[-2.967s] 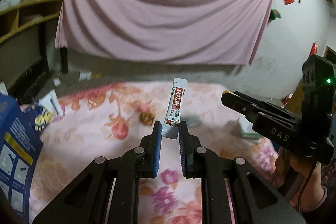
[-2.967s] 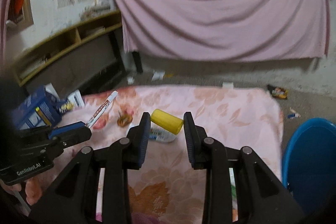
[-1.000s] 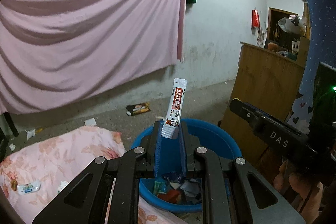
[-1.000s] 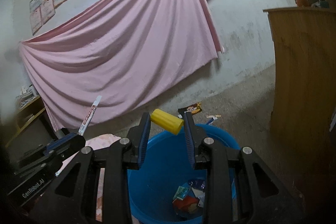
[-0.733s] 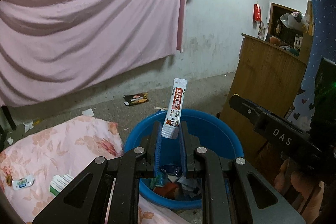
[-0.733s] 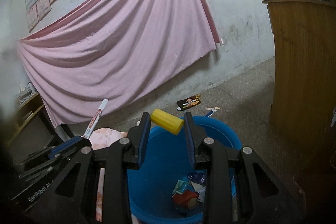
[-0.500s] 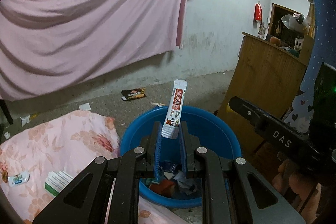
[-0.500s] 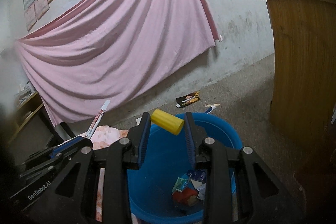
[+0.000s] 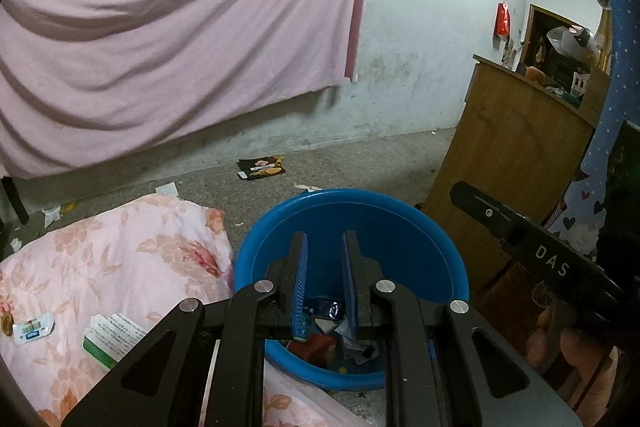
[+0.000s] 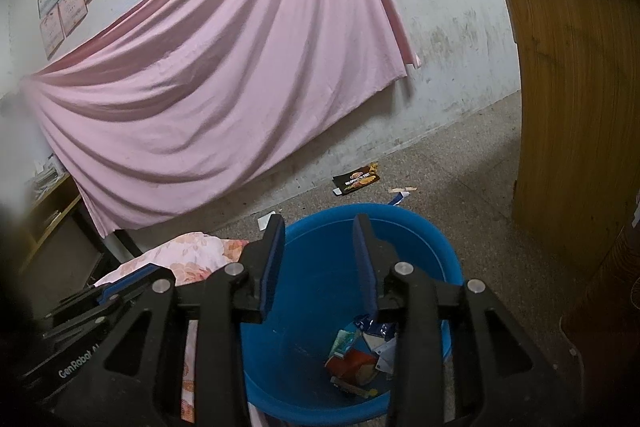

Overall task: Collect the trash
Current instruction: 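Open both tools to drop the tube and glue stick into the bucket, then move both tools back over the bed toward the remaining items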

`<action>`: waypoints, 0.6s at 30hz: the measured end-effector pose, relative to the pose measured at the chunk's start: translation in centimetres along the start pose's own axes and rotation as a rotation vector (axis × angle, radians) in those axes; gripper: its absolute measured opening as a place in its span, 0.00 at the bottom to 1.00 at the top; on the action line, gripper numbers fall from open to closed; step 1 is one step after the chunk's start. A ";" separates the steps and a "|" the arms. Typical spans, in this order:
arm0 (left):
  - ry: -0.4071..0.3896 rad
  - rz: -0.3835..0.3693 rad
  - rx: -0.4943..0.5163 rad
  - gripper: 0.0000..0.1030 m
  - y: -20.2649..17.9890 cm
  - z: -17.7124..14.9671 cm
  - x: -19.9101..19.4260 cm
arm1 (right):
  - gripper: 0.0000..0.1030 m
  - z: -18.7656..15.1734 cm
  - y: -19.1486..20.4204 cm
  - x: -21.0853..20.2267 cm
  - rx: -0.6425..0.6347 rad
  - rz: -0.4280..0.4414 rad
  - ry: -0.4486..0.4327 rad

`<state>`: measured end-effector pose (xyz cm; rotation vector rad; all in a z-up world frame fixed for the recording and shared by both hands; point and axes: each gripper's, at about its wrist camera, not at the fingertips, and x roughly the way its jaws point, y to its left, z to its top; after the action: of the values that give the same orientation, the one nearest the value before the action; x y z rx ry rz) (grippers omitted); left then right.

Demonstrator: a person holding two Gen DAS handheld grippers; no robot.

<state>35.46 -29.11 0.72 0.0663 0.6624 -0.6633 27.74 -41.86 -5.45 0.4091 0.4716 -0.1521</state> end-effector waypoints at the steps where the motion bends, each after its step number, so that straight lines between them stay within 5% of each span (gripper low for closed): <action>1: -0.001 0.001 -0.001 0.14 0.0 0.0 -0.1 | 0.62 -0.1 0.1 -0.1 0.000 -0.001 0.000; 13: -0.024 0.057 -0.002 0.14 1.6 0.2 -2.6 | 0.68 0.5 1.8 -0.4 -0.008 0.035 -0.031; 18: -0.084 0.098 -0.050 0.31 4.0 0.3 -5.7 | 0.75 0.7 4.1 -1.2 -0.041 0.087 -0.086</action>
<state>34.60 -22.87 3.69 0.0244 0.5905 -0.5524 27.93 -38.32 -2.91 0.3806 0.3713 -0.0752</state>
